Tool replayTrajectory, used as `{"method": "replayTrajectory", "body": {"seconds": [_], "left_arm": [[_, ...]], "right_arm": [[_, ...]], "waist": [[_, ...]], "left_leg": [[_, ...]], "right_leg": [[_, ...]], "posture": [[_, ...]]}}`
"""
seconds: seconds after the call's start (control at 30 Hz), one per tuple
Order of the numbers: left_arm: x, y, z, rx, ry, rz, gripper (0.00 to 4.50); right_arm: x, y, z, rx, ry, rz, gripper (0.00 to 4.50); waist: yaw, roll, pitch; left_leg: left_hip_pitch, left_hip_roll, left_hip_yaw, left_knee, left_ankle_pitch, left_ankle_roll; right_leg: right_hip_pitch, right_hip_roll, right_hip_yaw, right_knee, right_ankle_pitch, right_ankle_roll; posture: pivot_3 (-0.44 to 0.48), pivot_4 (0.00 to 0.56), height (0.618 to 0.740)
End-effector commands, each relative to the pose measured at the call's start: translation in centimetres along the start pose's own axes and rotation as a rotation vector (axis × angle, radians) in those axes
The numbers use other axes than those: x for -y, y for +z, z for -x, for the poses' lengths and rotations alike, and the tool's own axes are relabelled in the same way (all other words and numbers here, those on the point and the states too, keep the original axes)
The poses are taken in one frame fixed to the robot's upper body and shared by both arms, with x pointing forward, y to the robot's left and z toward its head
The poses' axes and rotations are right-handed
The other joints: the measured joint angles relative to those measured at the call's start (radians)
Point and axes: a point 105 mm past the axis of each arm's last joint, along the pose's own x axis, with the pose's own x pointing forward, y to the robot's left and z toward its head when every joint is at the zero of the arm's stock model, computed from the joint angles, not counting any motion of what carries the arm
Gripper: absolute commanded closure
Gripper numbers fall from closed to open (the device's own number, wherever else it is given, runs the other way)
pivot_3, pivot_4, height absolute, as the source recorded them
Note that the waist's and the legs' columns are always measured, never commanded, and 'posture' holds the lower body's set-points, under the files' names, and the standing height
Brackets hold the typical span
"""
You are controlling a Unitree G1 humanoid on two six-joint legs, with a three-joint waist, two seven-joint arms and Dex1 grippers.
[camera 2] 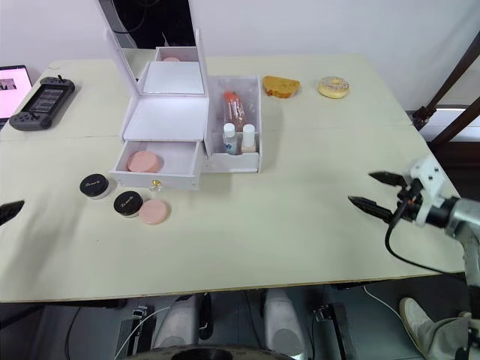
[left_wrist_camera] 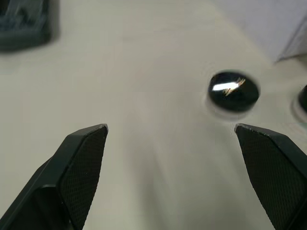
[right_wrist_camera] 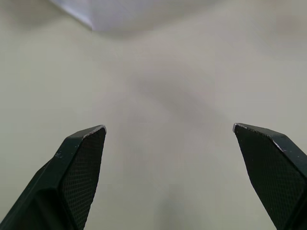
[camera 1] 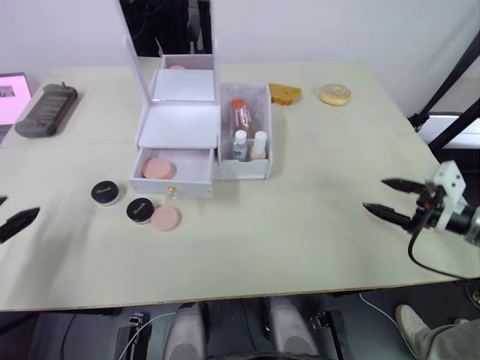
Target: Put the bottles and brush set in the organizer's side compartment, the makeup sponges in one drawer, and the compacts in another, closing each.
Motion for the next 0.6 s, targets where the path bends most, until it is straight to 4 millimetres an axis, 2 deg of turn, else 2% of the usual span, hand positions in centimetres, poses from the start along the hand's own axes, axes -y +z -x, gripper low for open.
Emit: {"method": "replayTrajectory", "body": {"seconds": [0.03, 0.1, 0.27, 0.37, 0.5, 0.6], "left_arm": [[-0.7, 0.3, 0.9, 0.026, 0.022, -0.053, 0.02], [-0.7, 0.3, 0.9, 0.040, 0.025, -0.048, 0.02], [0.1, 0.6, 0.3, 0.062, -0.005, -0.058, 0.02], [1.5, 1.3, -0.2, 0.091, -0.046, -0.070, 0.02], [5.7, 2.1, -0.7, 0.106, -0.181, -0.080, 0.02], [9.9, 2.6, -0.5, 0.128, -0.327, -0.048, 0.02]], "right_arm": [[0.8, 1.0, 0.9, 0.035, -0.053, 0.074, 0.00], [0.7, 1.3, 0.8, 0.041, -0.050, 0.084, 0.00], [0.5, 3.5, 0.1, 0.086, -0.021, 0.122, 0.00], [-0.5, 5.7, -0.7, 0.111, 0.051, 0.172, 0.00], [-3.0, 9.2, -2.2, 0.139, 0.187, 0.245, 0.00], [-5.4, 11.3, -3.3, 0.147, 0.295, 0.290, 0.00]], "waist": [[-0.002, 0.000, 0.000], [-0.001, 0.000, 0.000], [-0.002, 0.000, 0.000], [0.000, 0.000, 0.000], [-0.003, 0.000, 0.000], [-0.001, 0.000, 0.000]], "left_leg": [[0.001, 0.000, 0.000, 0.000, 0.000, 0.000], [0.001, 0.001, 0.000, 0.000, -0.001, -0.002], [0.003, 0.001, 0.001, 0.000, -0.002, -0.003], [0.003, 0.001, 0.001, -0.001, -0.002, -0.003], [0.002, 0.001, 0.002, -0.002, 0.000, 0.000], [0.003, 0.001, 0.002, -0.004, 0.000, 0.000]], "right_leg": [[0.000, 0.000, 0.000, 0.000, 0.000, 0.000], [0.000, 0.000, 0.000, 0.001, 0.001, -0.001], [0.000, 0.000, 0.000, 0.001, 0.002, -0.003], [0.000, 0.000, -0.001, 0.000, 0.002, -0.003], [0.000, 0.000, 0.000, 0.000, 0.002, -0.003], [-0.001, 0.000, 0.000, 0.000, 0.002, -0.002]], "posture": [[0.000, 0.150, 0.738], [0.000, 0.150, 0.738], [0.000, 0.150, 0.738], [0.000, 0.150, 0.738], [0.000, 0.150, 0.738], [0.000, 0.150, 0.738]]}}
